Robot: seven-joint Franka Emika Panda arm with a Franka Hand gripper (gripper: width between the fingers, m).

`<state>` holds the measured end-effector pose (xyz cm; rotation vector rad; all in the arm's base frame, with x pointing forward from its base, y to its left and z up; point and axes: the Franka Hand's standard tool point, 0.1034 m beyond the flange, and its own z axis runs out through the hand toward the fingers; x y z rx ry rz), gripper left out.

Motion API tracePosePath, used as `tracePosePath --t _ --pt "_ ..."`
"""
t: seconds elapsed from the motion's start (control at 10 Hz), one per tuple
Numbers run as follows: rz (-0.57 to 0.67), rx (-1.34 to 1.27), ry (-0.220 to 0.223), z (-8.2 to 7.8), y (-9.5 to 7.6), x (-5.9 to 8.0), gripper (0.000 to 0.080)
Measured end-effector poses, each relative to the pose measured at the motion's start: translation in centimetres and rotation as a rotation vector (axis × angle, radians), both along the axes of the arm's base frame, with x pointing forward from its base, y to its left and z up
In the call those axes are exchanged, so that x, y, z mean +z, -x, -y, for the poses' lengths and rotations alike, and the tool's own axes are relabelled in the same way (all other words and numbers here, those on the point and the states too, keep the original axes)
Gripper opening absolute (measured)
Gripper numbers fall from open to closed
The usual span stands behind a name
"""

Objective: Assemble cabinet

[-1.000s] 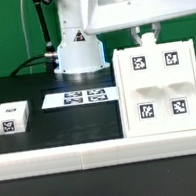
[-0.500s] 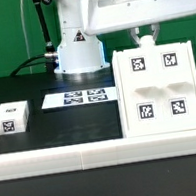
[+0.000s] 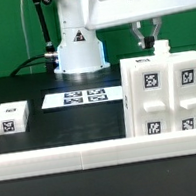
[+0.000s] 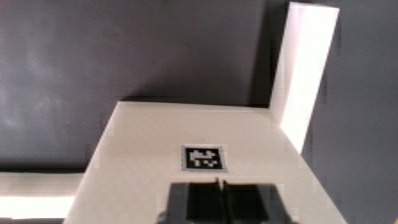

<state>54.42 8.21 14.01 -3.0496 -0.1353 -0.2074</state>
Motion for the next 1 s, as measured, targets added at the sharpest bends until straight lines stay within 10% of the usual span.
tracePosePath --t 0.4,0.6,0.7,1.0 --pt "0.000 0.000 0.000 0.00 0.00 -0.01 0.0123" --pt "0.000 0.000 0.000 0.00 0.00 -0.01 0.0454" --pt "0.000 0.000 0.000 0.00 0.01 -0.01 0.0454" --pt "0.000 0.000 0.000 0.00 0.01 -0.02 0.0778"
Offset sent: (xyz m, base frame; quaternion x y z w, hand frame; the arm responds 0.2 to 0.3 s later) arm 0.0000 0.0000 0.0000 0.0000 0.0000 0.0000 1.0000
